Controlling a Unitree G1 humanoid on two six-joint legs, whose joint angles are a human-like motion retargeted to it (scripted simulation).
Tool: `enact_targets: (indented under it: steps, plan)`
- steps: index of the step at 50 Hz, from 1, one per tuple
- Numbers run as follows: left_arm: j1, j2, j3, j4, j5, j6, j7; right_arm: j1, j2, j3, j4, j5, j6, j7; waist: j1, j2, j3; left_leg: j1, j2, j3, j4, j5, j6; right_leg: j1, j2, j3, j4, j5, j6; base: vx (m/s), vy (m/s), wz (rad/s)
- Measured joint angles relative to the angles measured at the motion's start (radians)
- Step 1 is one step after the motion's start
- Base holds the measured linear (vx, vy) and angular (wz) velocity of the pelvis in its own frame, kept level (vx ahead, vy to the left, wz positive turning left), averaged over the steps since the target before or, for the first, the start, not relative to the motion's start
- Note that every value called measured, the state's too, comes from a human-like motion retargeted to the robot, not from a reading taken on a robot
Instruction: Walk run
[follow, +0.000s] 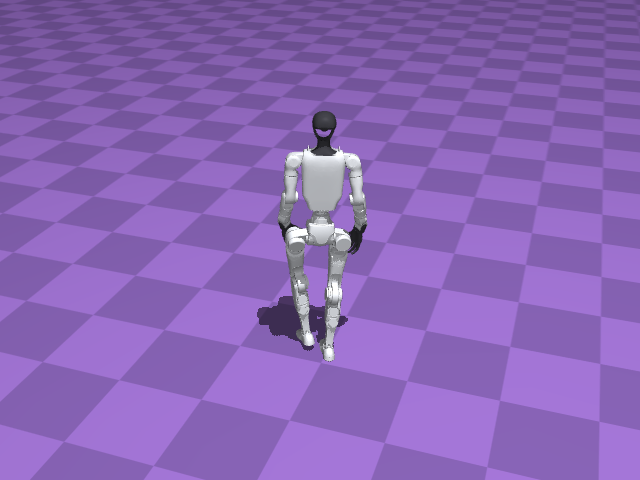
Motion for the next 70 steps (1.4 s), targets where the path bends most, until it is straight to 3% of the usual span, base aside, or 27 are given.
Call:
enact_targets:
  steps: [6, 9, 11, 13, 15, 17, 20, 22, 23, 25, 27, 30, 32, 35, 40, 43, 45, 48, 50, 52, 55, 57, 58, 60, 62, 67, 70]
  plan:
    - [-0.008, -0.002, -0.006, 0.020, 0.051, 0.019, -0.035, -0.003, 0.002, -0.018, 0.018, -0.010, 0.030, 0.049, 0.020, 0.049, 0.024, -0.049, -0.074, -0.112, -0.371, -0.075, -0.055, 0.108, 0.100, 0.033, -0.004, -0.077, -0.021, 0.64, -0.26, -0.33]
    - [-0.007, -0.002, 0.003, 0.030, 0.049, 0.026, -0.040, 0.000, 0.003, -0.008, 0.024, -0.038, 0.036, 0.051, 0.010, 0.054, 0.018, -0.054, -0.080, -0.026, -0.437, -0.107, -0.110, 0.146, 0.125, 0.032, 0.009, -0.108, -0.023, 0.77, -0.29, 0.00]
    - [-0.010, -0.004, 0.013, 0.034, 0.022, 0.022, -0.043, 0.001, -0.001, 0.011, 0.034, -0.053, 0.033, 0.056, 0.030, 0.050, 0.011, -0.045, -0.067, 0.029, -0.408, -0.094, -0.068, 0.164, 0.134, 0.037, 0.028, -0.097, -0.012, 0.71, -0.24, -0.61]
    - [-0.013, -0.008, 0.023, 0.035, -0.009, 0.017, -0.045, -0.002, -0.010, 0.028, 0.047, -0.070, 0.037, 0.067, 0.062, 0.029, -0.005, -0.027, -0.047, 0.125, -0.362, -0.071, 0.019, 0.178, 0.120, 0.041, 0.054, -0.059, 0.020, 0.90, -0.26, -0.96]
    - [-0.015, -0.006, 0.030, 0.032, -0.025, 0.022, -0.034, -0.007, -0.009, 0.025, 0.061, -0.080, 0.049, 0.078, 0.097, 0.012, -0.021, -0.012, -0.043, 0.108, -0.350, 0.010, 0.064, 0.189, 0.099, 0.028, 0.095, 0.017, 0.073, 0.88, -0.24, -0.93]
    - [-0.012, -0.004, 0.036, 0.033, -0.020, 0.048, -0.034, -0.003, 0.000, 0.011, 0.073, -0.068, 0.056, 0.071, 0.104, -0.015, -0.053, 0.010, -0.056, 0.094, -0.339, 0.014, 0.133, 0.181, 0.056, -0.002, 0.162, 0.168, 0.162, 0.90, -0.20, -0.47]
    - [-0.016, 0.016, 0.064, 0.049, 0.011, 0.090, -0.136, -0.011, 0.017, 0.017, 0.092, -0.046, 0.053, 0.035, 0.077, -0.015, -0.085, 0.030, -0.019, 0.091, -0.282, -0.069, 0.137, 0.111, 0.042, 0.007, 0.361, 0.409, 0.320, 0.99, -0.20, -0.35]
    - [-0.025, 0.046, 0.059, 0.047, 0.044, 0.117, -0.181, -0.029, 0.019, 0.039, 0.081, -0.040, 0.051, 0.006, 0.088, 0.017, -0.073, 0.062, 0.038, 0.096, -0.267, -0.105, 0.125, 0.036, 0.113, 0.069, 0.519, 0.522, 0.375, 0.78, -0.28, -0.69]
    - [-0.030, 0.058, 0.045, 0.048, 0.065, 0.121, -0.186, -0.040, 0.016, 0.041, 0.068, -0.048, 0.045, -0.009, 0.099, 0.034, -0.069, 0.084, 0.062, 0.097, -0.271, -0.119, 0.114, 0.001, 0.133, 0.072, 0.576, 0.549, 0.376, 0.73, -0.17, -0.49]
    - [-0.033, 0.072, 0.009, 0.054, 0.104, 0.111, -0.169, -0.052, -0.005, 0.031, 0.035, -0.084, 0.016, -0.038, 0.104, 0.060, -0.056, 0.138, 0.052, 0.091, -0.288, -0.147, 0.118, -0.061, 0.146, 0.123, 0.669, 0.442, 0.375, 0.59, 0.12, 0.02]
    - [-0.026, 0.068, -0.012, 0.064, 0.152, 0.100, -0.136, -0.045, -0.017, 0.008, -0.002, -0.109, -0.021, -0.064, 0.084, 0.078, -0.046, 0.183, 0.024, 0.068, -0.303, -0.163, 0.130, -0.121, 0.090, 0.114, 0.695, 0.335, 0.356, 0.62, 0.20, 0.67]
    - [-0.009, 0.062, -0.048, 0.067, 0.192, 0.084, -0.110, -0.030, -0.019, -0.020, -0.043, -0.053, -0.070, -0.085, 0.019, 0.118, -0.040, 0.222, 0.009, -0.018, -0.310, -0.181, 0.137, -0.201, 0.012, 0.050, 0.630, 0.203, 0.277, 0.61, 0.02, 1.32]
    - [0.002, 0.053, -0.060, 0.070, 0.197, 0.079, -0.100, -0.021, -0.016, -0.025, -0.056, 0.006, -0.093, -0.083, -0.013, 0.125, -0.036, 0.245, -0.016, -0.066, -0.308, -0.196, 0.146, -0.241, -0.049, 0.015, 0.524, 0.161, 0.276, 0.59, -0.06, 1.31]
    - [0.009, 0.032, -0.042, 0.089, 0.179, 0.102, -0.100, -0.017, -0.006, -0.023, -0.063, 0.050, -0.111, -0.085, -0.048, 0.097, -0.019, 0.293, -0.073, -0.125, -0.305, -0.221, 0.155, -0.276, -0.122, 0.015, 0.324, 0.164, 0.288, 0.51, -0.13, 1.17]
    - [0.005, 0.009, 0.002, 0.123, 0.124, 0.138, -0.157, -0.009, 0.002, -0.020, -0.066, 0.027, -0.093, -0.090, -0.092, 0.060, 0.009, 0.395, -0.128, -0.234, -0.298, -0.261, 0.155, -0.332, -0.136, 0.171, 0.041, 0.120, 0.227, 0.57, -0.20, 1.29]
    - [0.009, 0.006, 0.011, 0.122, 0.145, 0.146, -0.158, -0.001, -0.002, -0.023, -0.062, 0.032, -0.078, -0.091, -0.106, 0.068, 0.009, 0.435, -0.121, -0.280, -0.283, -0.288, 0.151, -0.345, -0.131, 0.283, -0.076, 0.091, 0.335, 0.64, -0.26, 1.27]
    - [0.009, 0.005, 0.017, 0.127, 0.147, 0.151, -0.155, -0.002, -0.003, -0.025, -0.056, 0.041, -0.078, -0.072, -0.098, 0.065, 0.008, 0.457, -0.116, -0.294, -0.262, -0.310, 0.148, -0.337, -0.124, 0.306, -0.084, 0.088, 0.376, 0.59, -0.31, 0.99]
    - [0.013, -0.004, 0.017, 0.130, 0.139, 0.151, -0.160, -0.009, -0.015, -0.033, -0.054, 0.058, -0.095, -0.052, -0.107, 0.048, -0.003, 0.476, -0.140, -0.309, -0.225, -0.300, 0.156, -0.304, -0.134, 0.324, -0.029, 0.158, 0.376, 0.62, -0.28, 1.26]
    - [0.014, -0.005, 0.017, 0.132, 0.135, 0.152, -0.164, -0.012, -0.019, -0.044, -0.051, 0.069, -0.102, -0.065, -0.132, 0.049, -0.019, 0.474, -0.131, -0.316, -0.181, -0.260, 0.142, -0.284, -0.153, 0.239, -0.022, 0.259, 0.310, 0.59, -0.30, 1.73]
    - [0.015, -0.007, 0.035, 0.135, 0.138, 0.155, -0.164, -0.007, -0.014, -0.046, -0.042, 0.066, -0.101, -0.065, -0.136, 0.064, -0.035, 0.445, -0.117, -0.332, -0.088, -0.164, 0.116, -0.240, -0.138, 0.289, -0.024, 0.205, 0.275, 0.63, -0.41, 1.33]
    - [-0.002, -0.031, 0.026, 0.143, 0.136, 0.170, -0.160, -0.013, -0.019, -0.085, -0.018, 0.049, -0.071, 0.017, -0.068, 0.059, -0.037, 0.342, -0.144, -0.315, 0.133, 0.075, 0.044, -0.191, -0.170, 0.245, -0.013, 0.156, 0.253, 0.49, -0.26, 1.01]
    - [-0.008, -0.035, 0.010, 0.122, 0.106, 0.164, -0.152, -0.021, -0.044, -0.072, -0.019, 0.045, -0.050, 0.042, -0.079, 0.042, -0.047, 0.240, -0.106, -0.229, 0.303, 0.177, -0.041, -0.167, -0.199, 0.173, -0.021, 0.141, 0.225, 0.46, -0.24, 1.67]
    - [-0.005, -0.029, -0.002, 0.102, 0.098, 0.157, -0.140, -0.021, -0.058, -0.057, -0.020, 0.037, -0.049, 0.039, -0.101, 0.041, -0.056, 0.203, -0.078, -0.186, 0.358, 0.215, -0.044, -0.154, -0.206, 0.130, -0.024, 0.127, 0.213, 0.51, -0.30, 1.96]
    - [0.004, -0.008, -0.034, 0.042, 0.131, 0.135, -0.088, -0.022, -0.084, -0.029, -0.007, 0.007, -0.078, 0.028, -0.115, 0.037, -0.067, 0.132, -0.002, -0.053, 0.454, 0.189, 0.017, -0.119, -0.214, 0.054, -0.032, 0.096, 0.195, 0.43, -0.27, 1.79]
    - [0.013, 0.010, -0.049, -0.009, 0.190, 0.102, -0.023, -0.026, -0.095, -0.019, 0.017, -0.019, -0.109, 0.010, -0.082, 0.026, -0.064, 0.079, 0.046, 0.058, 0.495, 0.098, 0.073, -0.100, -0.214, 0.012, -0.028, 0.077, 0.170, 0.33, -0.19, 0.95]
    - [0.017, -0.011, -0.031, -0.024, 0.158, 0.042, 0.036, -0.007, -0.083, -0.018, 0.050, -0.016, -0.158, -0.025, 0.015, 0.019, -0.051, -0.055, -0.026, 0.053, 0.354, 0.003, 0.016, -0.047, -0.198, -0.076, -0.010, 0.008, 0.134, 0.30, -0.13, 0.75]
    - [0.014, -0.013, -0.037, -0.020, 0.119, 0.039, 0.008, 0.013, -0.069, -0.025, 0.063, 0.018, -0.189, -0.061, 0.038, 0.041, -0.055, -0.092, 0.010, 0.124, 0.169, -0.048, 0.040, -0.001, -0.171, -0.180, -0.011, -0.041, 0.127, 0.35, -0.11, 1.43]
